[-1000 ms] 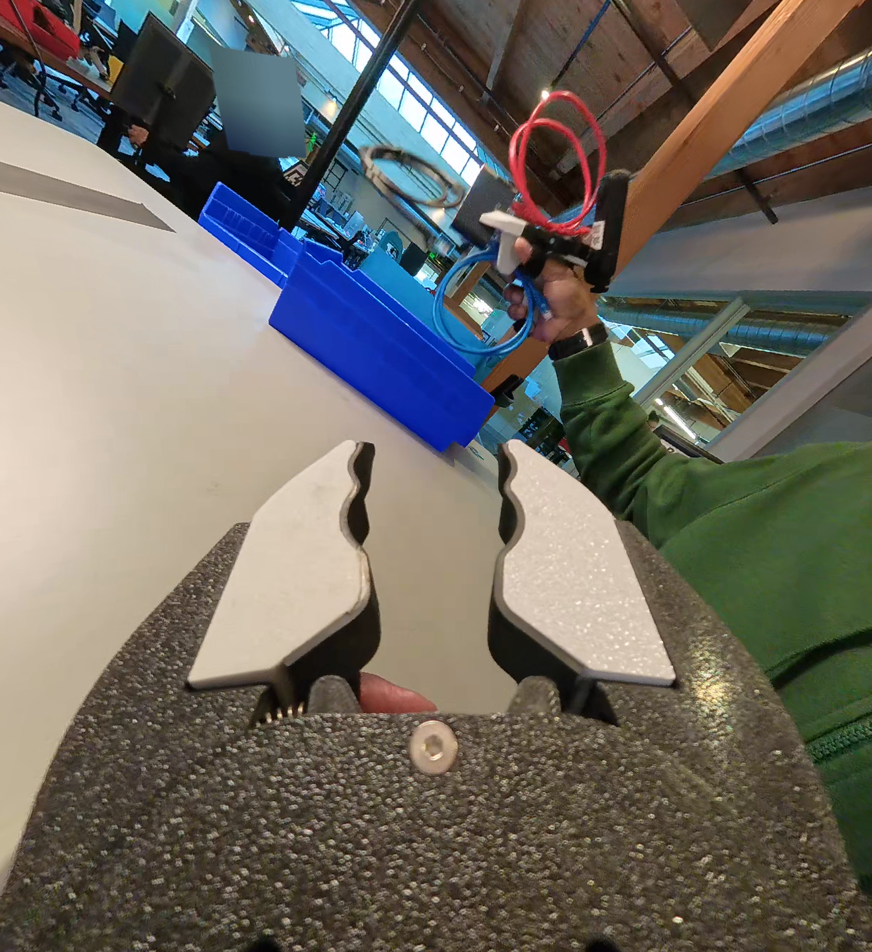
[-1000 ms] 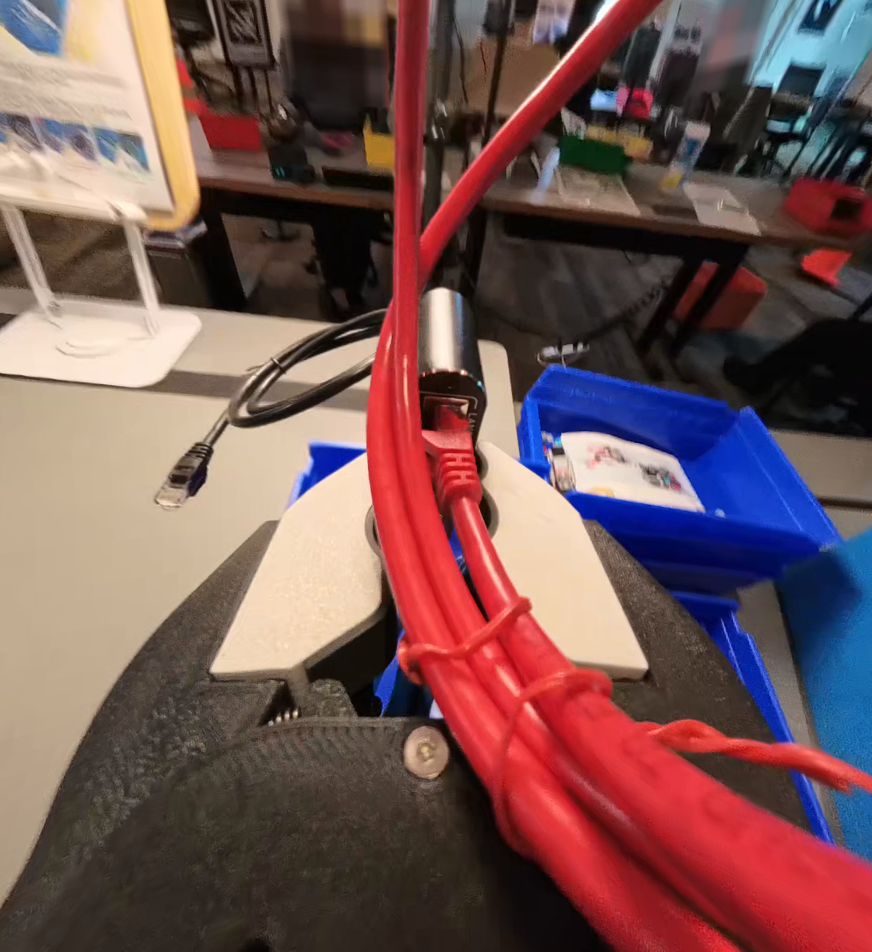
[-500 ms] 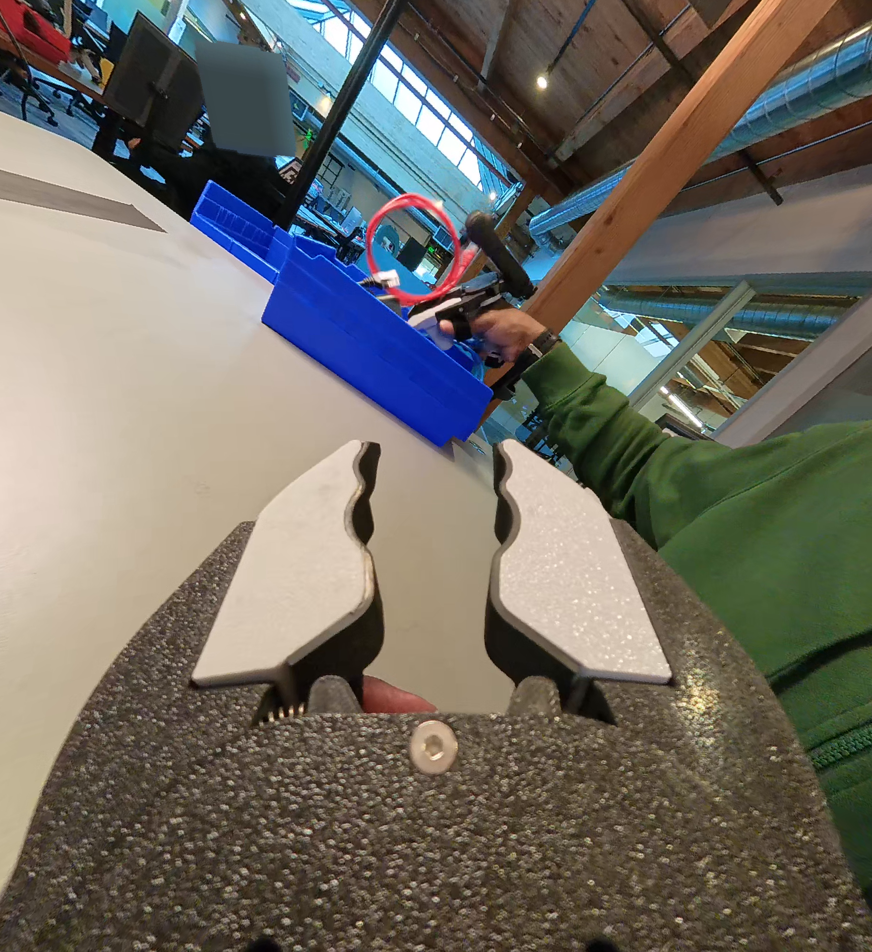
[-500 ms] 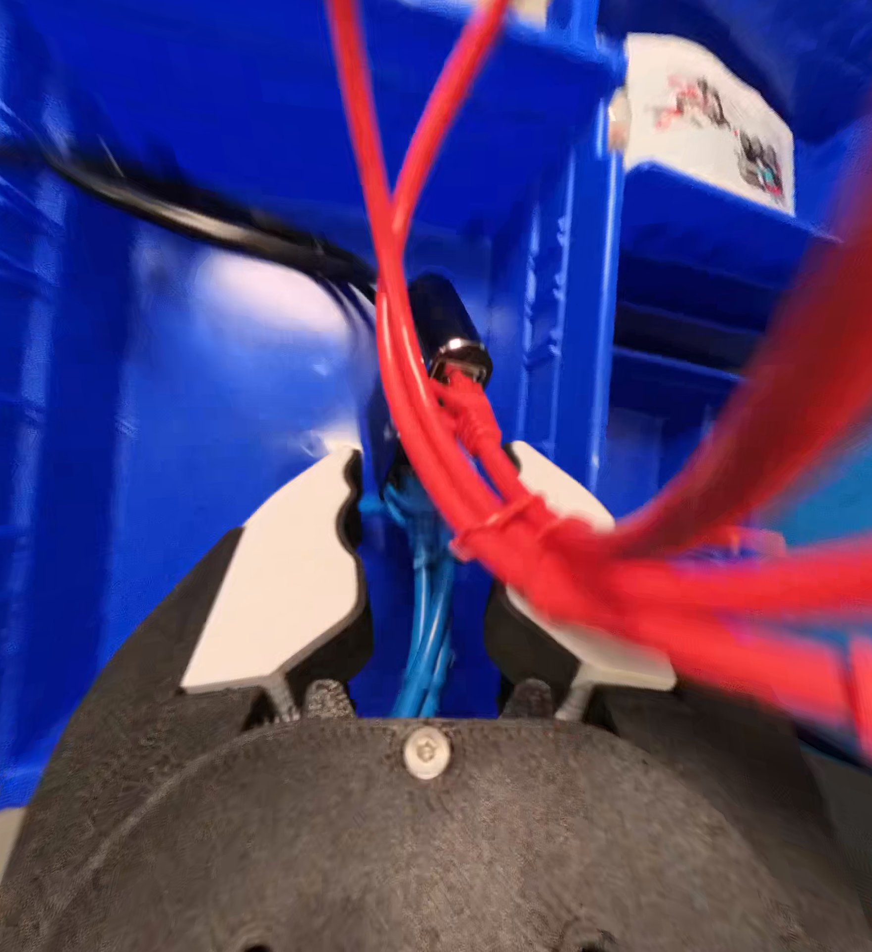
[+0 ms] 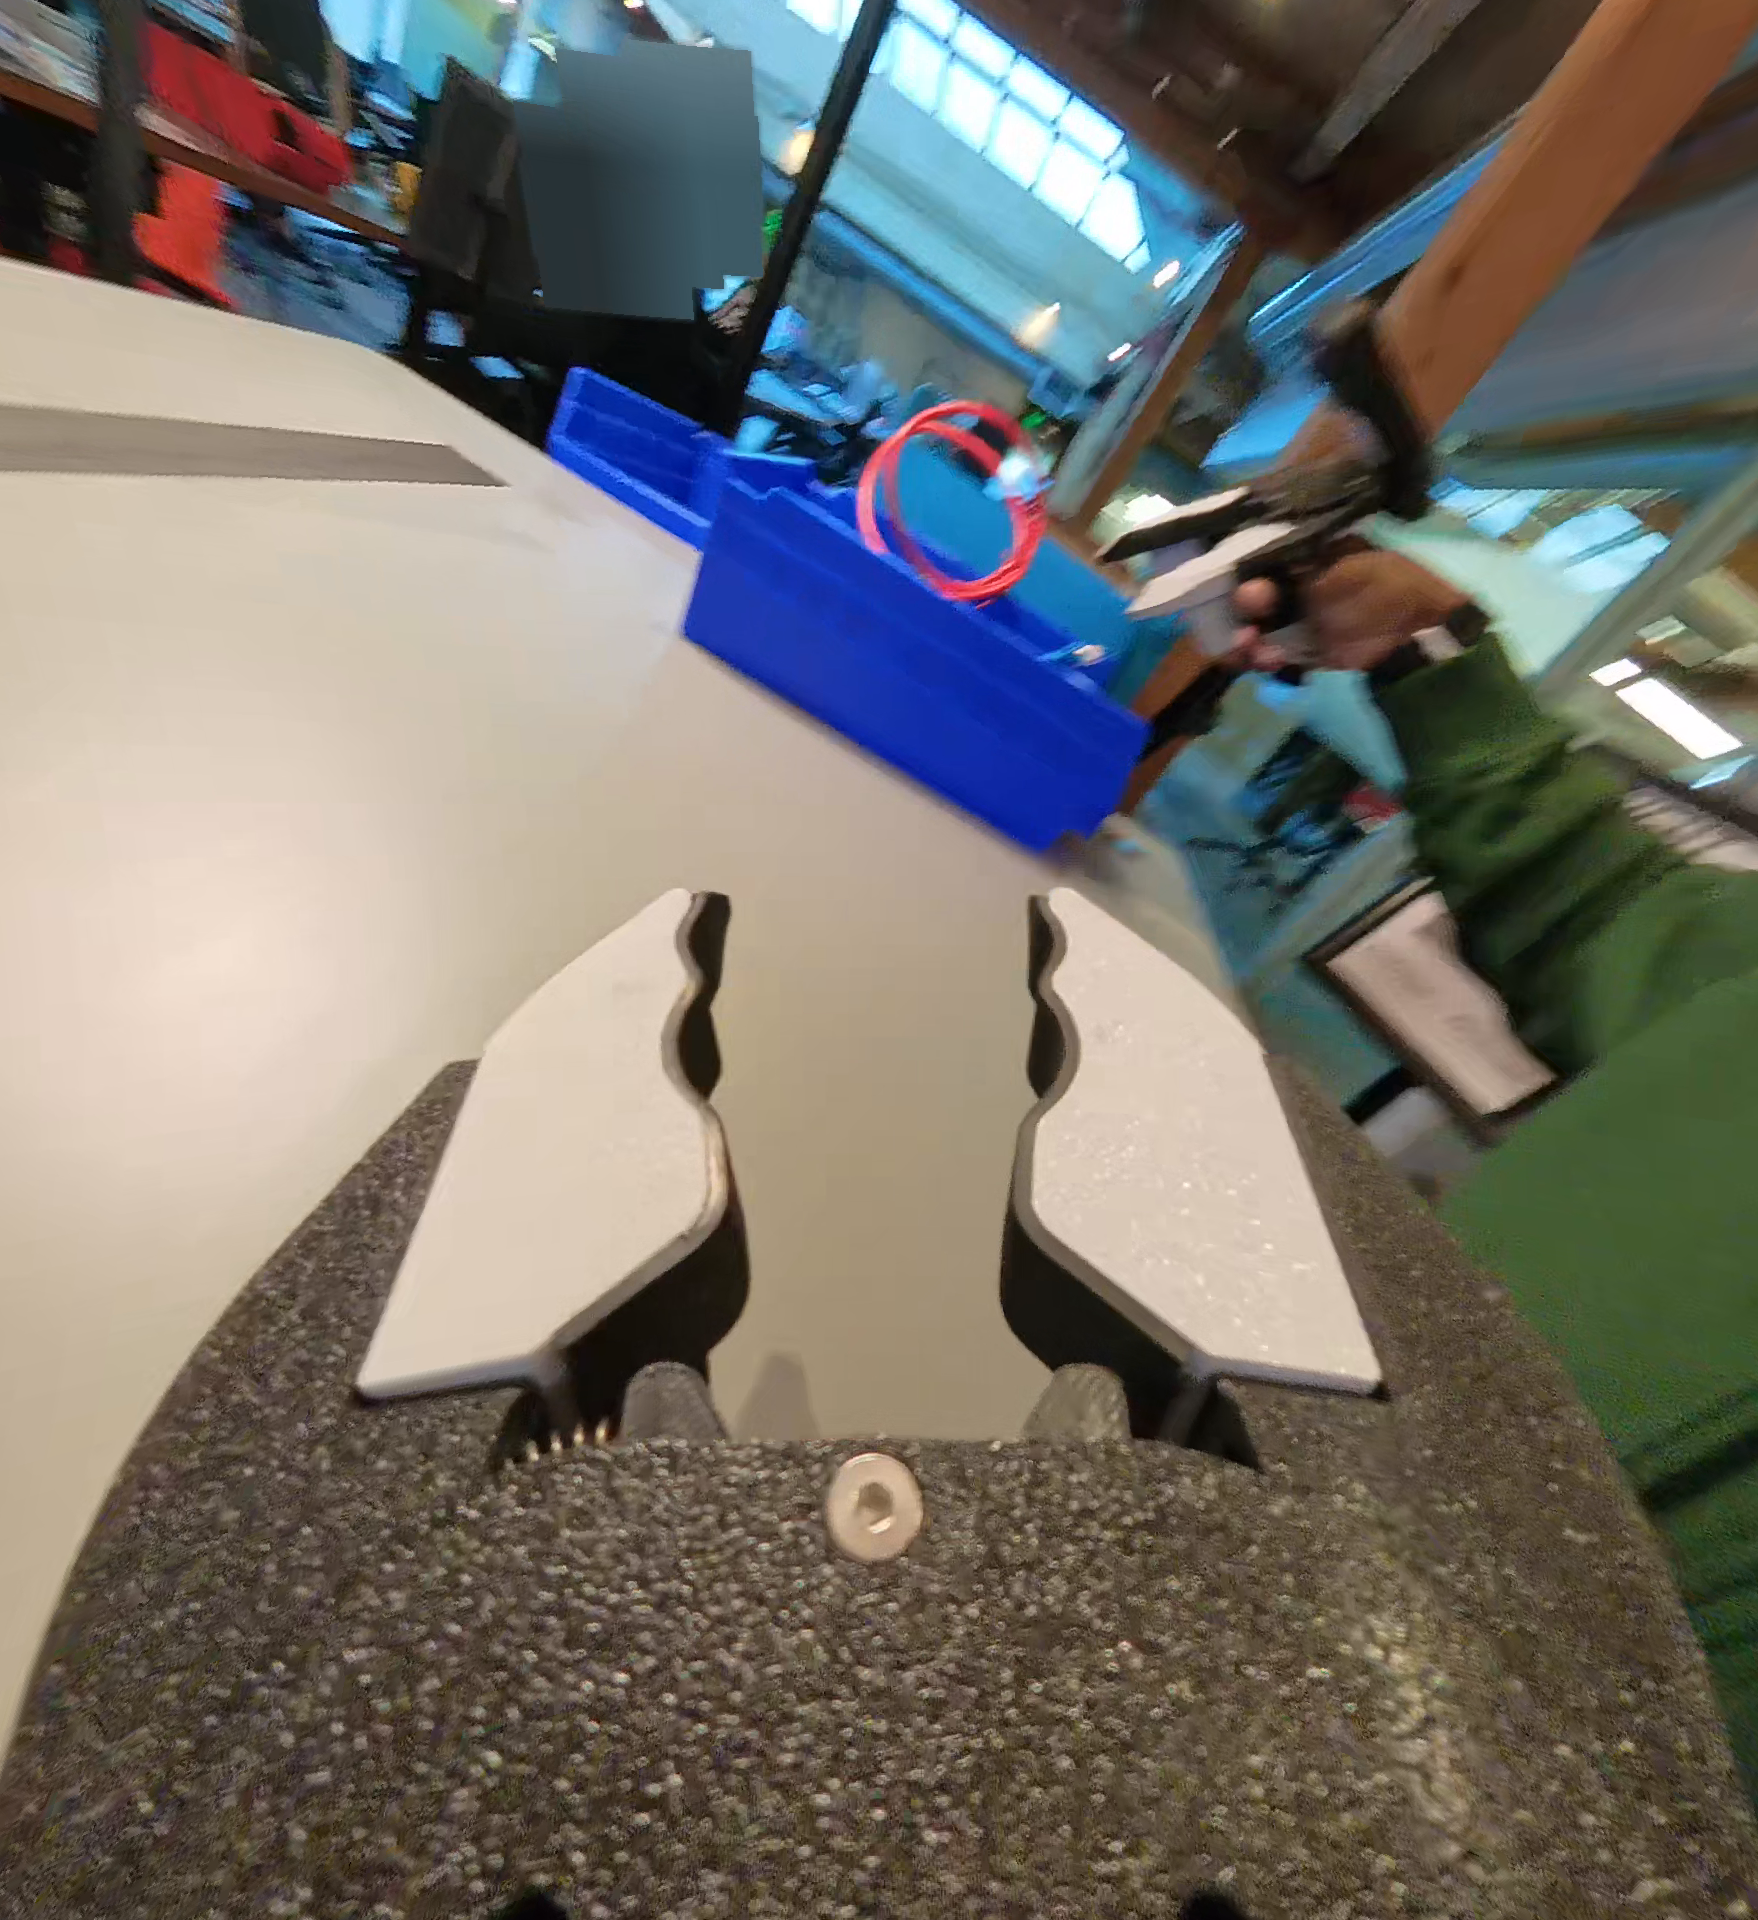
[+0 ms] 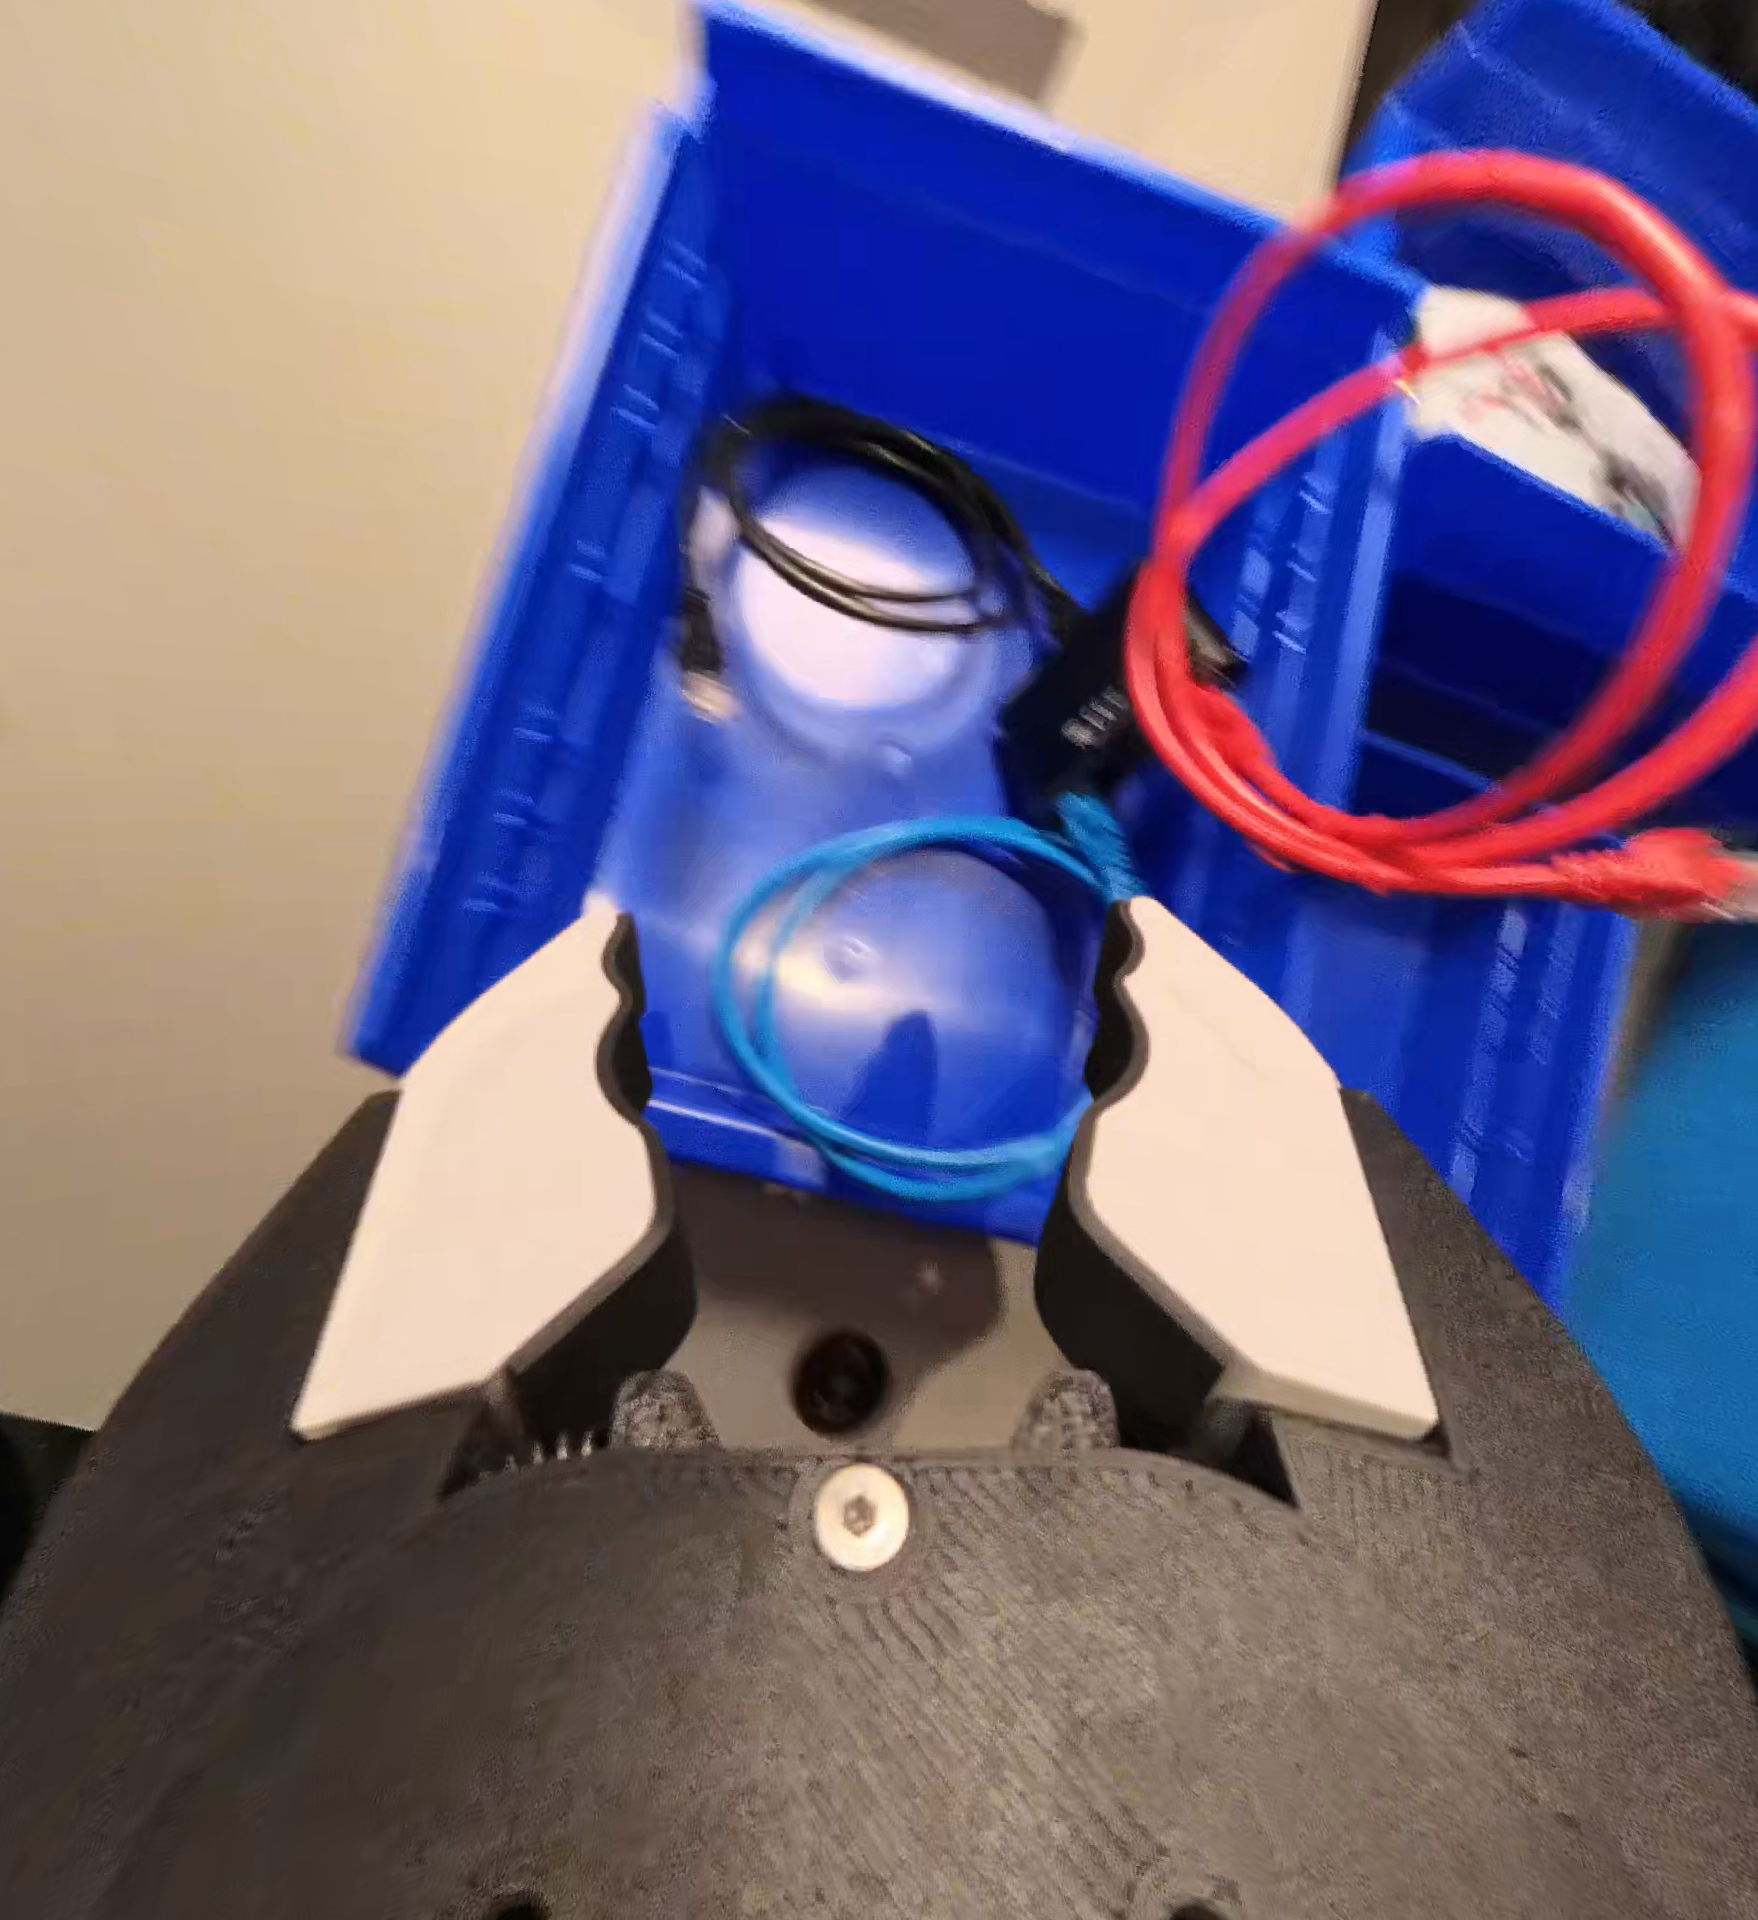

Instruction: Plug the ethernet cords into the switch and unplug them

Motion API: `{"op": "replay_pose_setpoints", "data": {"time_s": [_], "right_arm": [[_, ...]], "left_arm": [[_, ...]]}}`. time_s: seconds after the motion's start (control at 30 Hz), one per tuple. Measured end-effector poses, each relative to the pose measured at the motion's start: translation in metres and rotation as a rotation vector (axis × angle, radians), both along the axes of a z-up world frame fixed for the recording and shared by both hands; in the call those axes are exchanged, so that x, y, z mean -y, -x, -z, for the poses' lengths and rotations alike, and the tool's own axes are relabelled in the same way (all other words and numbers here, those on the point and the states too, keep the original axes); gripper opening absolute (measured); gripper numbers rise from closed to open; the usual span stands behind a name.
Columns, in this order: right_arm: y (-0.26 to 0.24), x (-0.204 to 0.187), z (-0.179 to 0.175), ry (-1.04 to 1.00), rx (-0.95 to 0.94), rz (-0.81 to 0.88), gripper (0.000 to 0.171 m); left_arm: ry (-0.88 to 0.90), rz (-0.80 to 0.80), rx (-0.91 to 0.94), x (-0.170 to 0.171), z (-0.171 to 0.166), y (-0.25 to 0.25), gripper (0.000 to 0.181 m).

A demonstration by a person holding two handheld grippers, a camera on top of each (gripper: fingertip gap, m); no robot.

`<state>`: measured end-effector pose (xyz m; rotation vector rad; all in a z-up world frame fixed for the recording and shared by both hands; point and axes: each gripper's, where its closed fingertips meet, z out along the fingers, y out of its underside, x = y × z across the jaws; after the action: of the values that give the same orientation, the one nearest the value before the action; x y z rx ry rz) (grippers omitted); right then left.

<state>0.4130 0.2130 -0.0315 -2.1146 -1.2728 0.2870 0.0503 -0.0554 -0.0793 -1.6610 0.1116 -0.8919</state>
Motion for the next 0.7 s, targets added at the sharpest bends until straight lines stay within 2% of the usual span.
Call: {"op": "replay_pose_setpoints", "data": {"time_s": [0.1,0.2,0.3,0.53,0.7], "right_arm": [[0.039,0.041,0.005,-0.035,-0.186,-0.094,0.092],[0.060,0.065,0.024,-0.088,-0.273,-0.057,0.105],[0.068,0.078,0.035,-0.165,-0.330,-0.016,0.110],[0.063,0.075,0.051,-0.216,-0.347,0.013,0.099],[0.072,0.072,0.057,-0.254,-0.282,-0.015,0.096]], "left_arm": [[0.018,-0.100,-0.227,-0.003,0.009,0.011,0.070],[0.024,-0.239,-0.403,0.003,0.008,0.028,0.078],[0.044,-0.437,-0.500,0.029,0.004,0.053,0.079],[0.097,-0.842,-0.606,0.142,0.010,0.098,0.070],[0.151,-1.229,-0.853,0.243,-0.021,0.157,0.075]]}}
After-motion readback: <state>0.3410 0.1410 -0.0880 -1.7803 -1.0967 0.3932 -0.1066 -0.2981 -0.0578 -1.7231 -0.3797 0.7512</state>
